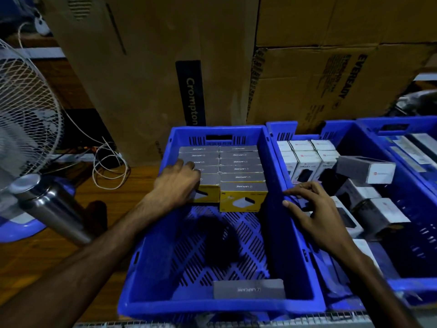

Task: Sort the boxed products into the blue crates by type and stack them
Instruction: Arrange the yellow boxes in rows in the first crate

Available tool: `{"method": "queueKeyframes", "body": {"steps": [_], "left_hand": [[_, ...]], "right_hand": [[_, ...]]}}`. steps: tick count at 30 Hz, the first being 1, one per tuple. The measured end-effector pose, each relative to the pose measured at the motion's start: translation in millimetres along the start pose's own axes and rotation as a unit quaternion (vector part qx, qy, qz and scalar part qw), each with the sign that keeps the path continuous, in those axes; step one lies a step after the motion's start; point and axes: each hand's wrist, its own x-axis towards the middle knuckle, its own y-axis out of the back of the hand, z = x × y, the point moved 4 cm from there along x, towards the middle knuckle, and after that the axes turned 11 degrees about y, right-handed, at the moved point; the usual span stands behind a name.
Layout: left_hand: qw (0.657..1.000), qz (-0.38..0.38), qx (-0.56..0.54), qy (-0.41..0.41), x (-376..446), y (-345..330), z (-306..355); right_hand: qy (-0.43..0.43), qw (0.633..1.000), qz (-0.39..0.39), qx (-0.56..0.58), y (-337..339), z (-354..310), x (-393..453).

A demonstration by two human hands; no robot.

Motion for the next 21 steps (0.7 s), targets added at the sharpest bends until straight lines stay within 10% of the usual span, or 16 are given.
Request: {"method": "queueKeyframes", "body": {"steps": [21], "left_hand": [[0.998,-0.044,-0.006,0.033,12,-28,40]], "right_hand": [[0.002,1.000,0.018,-0.006,-2,-2,-2]]}}
